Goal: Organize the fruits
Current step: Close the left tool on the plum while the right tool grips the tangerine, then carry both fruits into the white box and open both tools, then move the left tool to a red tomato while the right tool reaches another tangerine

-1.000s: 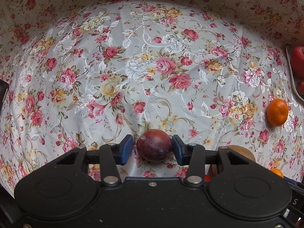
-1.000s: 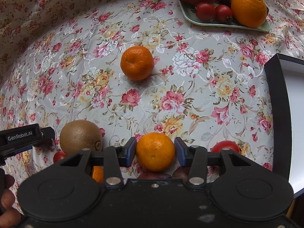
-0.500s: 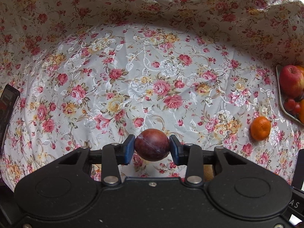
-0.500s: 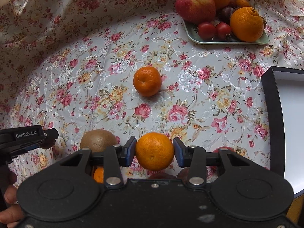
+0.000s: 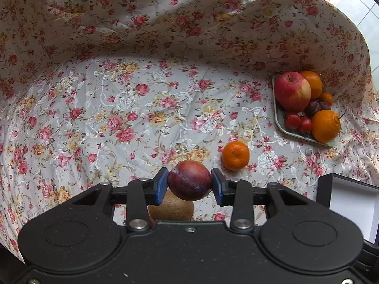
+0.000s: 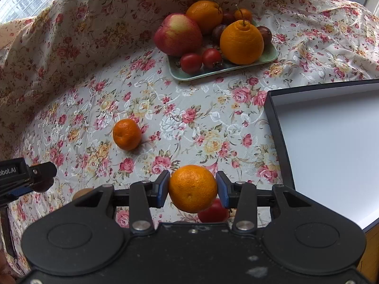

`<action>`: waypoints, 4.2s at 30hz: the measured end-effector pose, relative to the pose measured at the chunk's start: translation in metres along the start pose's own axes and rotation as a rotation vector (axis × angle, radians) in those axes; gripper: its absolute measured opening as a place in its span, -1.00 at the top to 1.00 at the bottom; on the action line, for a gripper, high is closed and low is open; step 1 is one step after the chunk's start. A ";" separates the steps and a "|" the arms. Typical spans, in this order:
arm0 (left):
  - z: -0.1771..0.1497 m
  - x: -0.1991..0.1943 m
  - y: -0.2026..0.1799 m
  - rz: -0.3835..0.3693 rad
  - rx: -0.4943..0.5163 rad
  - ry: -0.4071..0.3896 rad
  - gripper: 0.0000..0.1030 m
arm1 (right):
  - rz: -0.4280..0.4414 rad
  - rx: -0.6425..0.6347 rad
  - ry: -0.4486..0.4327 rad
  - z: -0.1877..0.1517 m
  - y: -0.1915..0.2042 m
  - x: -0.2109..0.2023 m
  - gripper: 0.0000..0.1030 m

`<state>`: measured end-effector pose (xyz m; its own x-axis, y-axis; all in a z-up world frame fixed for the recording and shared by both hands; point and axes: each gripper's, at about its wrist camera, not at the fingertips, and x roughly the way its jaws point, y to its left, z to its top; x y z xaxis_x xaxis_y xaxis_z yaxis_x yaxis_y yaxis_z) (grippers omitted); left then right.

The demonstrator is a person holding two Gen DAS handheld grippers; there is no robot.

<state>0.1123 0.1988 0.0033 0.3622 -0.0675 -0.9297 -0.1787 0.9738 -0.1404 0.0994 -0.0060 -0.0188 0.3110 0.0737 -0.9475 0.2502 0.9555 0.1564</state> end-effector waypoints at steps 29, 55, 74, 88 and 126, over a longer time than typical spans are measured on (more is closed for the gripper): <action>-0.094 0.022 -0.254 -0.149 0.433 0.069 0.08 | -0.244 0.465 -0.123 0.015 -0.264 -0.039 0.15; -0.117 0.050 -0.289 -0.101 0.486 0.120 0.09 | -0.283 0.528 -0.073 0.007 -0.310 -0.033 0.13; -0.113 0.041 -0.281 -0.108 0.467 0.105 0.08 | -0.284 0.490 -0.136 0.011 -0.291 -0.045 0.17; -0.093 0.028 -0.244 -0.098 0.407 0.080 0.07 | -0.237 0.424 -0.139 0.017 -0.244 -0.048 0.17; -0.019 0.005 -0.030 0.057 0.131 -0.009 -0.18 | -0.032 0.070 0.012 -0.005 -0.021 0.000 0.17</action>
<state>0.1024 0.1648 -0.0040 0.3630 -0.0097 -0.9317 -0.0784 0.9961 -0.0409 0.0899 -0.0244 -0.0230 0.2908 0.0472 -0.9556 0.3238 0.9350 0.1448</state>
